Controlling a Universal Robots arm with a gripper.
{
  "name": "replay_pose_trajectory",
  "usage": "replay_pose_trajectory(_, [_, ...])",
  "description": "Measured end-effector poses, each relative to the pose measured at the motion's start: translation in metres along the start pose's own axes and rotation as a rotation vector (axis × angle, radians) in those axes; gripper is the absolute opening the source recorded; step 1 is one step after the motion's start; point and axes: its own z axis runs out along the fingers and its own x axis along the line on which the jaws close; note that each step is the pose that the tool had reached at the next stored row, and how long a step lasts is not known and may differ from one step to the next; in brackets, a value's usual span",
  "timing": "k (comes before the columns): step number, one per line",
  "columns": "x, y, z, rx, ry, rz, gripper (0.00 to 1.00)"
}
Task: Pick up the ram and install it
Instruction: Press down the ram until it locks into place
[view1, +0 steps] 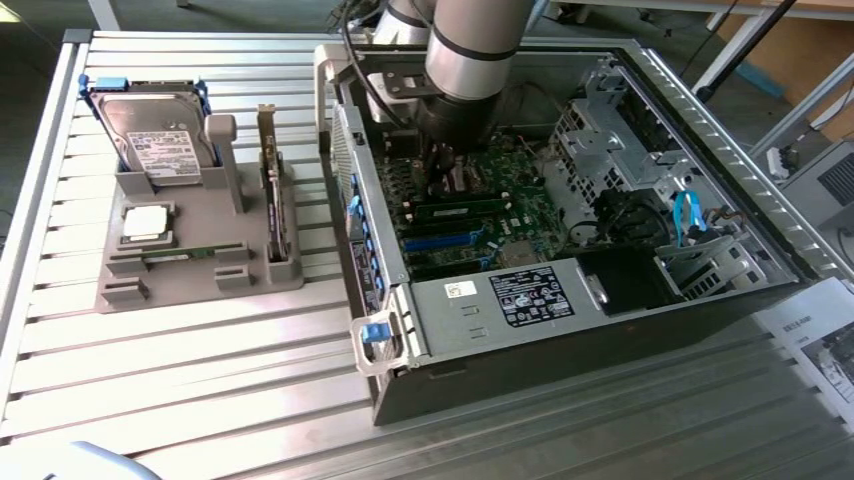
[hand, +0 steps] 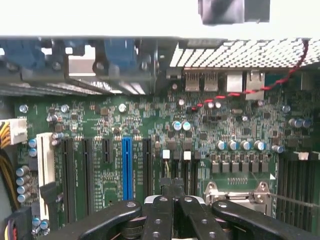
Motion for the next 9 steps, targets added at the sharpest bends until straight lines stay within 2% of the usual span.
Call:
replay_pose_trajectory(3, [0.0000,0.0036,-0.0001,0.0000,0.0000,0.000,0.10])
replay_pose_trajectory(9, [0.0000,0.0040,-0.0001,-0.0006,0.0000,0.000,0.10])
